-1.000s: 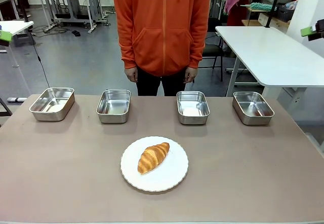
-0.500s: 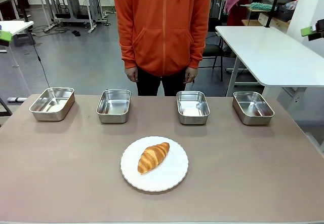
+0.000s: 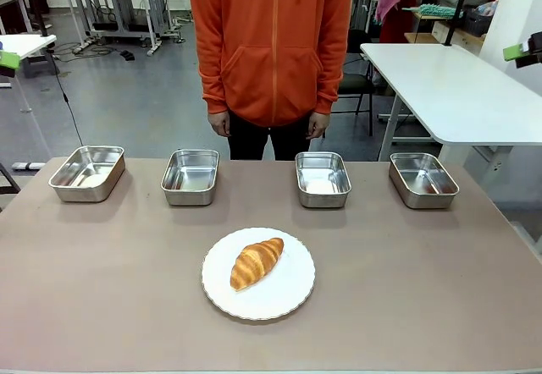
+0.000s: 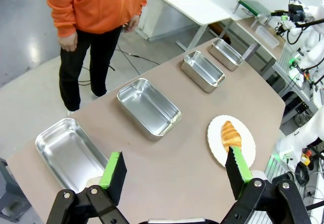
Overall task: Place the bread in the container.
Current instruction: Place the Butter Roll into the Airtight Container indicated by the human.
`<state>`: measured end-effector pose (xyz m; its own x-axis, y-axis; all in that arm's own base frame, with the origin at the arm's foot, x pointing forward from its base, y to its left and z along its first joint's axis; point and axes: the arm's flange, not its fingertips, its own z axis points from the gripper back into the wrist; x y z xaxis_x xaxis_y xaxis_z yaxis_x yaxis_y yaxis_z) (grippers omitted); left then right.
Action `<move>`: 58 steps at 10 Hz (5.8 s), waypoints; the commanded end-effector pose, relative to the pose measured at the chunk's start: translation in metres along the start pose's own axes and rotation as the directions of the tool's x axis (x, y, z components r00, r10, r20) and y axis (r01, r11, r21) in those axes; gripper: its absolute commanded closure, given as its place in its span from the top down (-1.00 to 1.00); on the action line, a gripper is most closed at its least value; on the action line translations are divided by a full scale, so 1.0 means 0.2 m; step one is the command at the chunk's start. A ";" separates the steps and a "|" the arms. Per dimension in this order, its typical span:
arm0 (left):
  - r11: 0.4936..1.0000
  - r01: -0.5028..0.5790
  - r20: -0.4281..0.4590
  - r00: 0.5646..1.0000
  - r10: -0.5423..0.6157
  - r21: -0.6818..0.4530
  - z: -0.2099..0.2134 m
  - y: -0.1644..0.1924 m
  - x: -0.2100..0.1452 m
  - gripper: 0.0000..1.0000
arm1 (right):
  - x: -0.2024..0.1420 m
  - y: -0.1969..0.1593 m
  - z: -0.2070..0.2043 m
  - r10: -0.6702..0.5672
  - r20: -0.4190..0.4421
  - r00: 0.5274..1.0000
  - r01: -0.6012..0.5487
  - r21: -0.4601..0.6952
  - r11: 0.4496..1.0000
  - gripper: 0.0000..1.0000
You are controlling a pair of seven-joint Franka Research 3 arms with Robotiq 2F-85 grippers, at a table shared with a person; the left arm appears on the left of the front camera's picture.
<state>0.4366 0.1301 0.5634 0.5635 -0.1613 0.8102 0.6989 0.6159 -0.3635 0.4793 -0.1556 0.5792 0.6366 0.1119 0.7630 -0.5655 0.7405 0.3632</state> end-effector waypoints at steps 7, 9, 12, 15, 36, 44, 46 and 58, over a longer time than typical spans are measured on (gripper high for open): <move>1.000 0.002 0.018 1.000 -0.002 -0.001 0.01 0.00 0.01 1.00 | 0.01 0.02 0.00 0.005 0.006 1.000 -0.005 0.000 1.000 1.00; 1.000 0.002 0.018 1.000 -0.002 -0.001 0.01 0.00 0.01 1.00 | 0.01 0.02 0.00 0.005 0.006 1.000 -0.005 0.000 1.000 1.00; 1.000 0.002 0.018 1.000 -0.002 -0.001 0.01 0.00 0.01 1.00 | 0.01 0.02 0.00 0.005 0.006 1.000 -0.005 0.000 1.000 1.00; 1.000 0.002 0.018 1.000 -0.002 -0.001 0.01 0.00 0.01 1.00 | 0.01 0.02 0.00 0.005 0.006 1.000 -0.005 0.000 1.000 1.00; 1.000 0.002 0.018 1.000 -0.002 -0.001 0.01 0.00 0.01 1.00 | 0.01 0.02 0.00 0.005 0.006 1.000 -0.005 0.000 1.000 1.00; 1.000 0.002 0.018 1.000 -0.002 -0.001 0.01 0.00 0.01 1.00 | 0.01 0.02 0.00 0.005 0.006 1.000 -0.005 0.000 1.000 1.00; 1.000 0.002 0.018 1.000 -0.002 -0.001 0.01 0.00 0.01 1.00 | 0.01 0.02 0.00 0.005 0.006 1.000 -0.005 0.000 1.000 1.00; 1.000 0.002 0.018 1.000 -0.002 -0.001 0.01 0.00 0.01 1.00 | 0.01 0.02 0.00 0.005 0.006 1.000 -0.005 0.000 1.000 1.00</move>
<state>0.4366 0.1301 0.5634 0.5635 -0.1612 0.8102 0.6989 0.6159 -0.3635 0.4793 -0.1557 0.5793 0.6365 0.1118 0.7631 -0.5654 0.7406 0.3631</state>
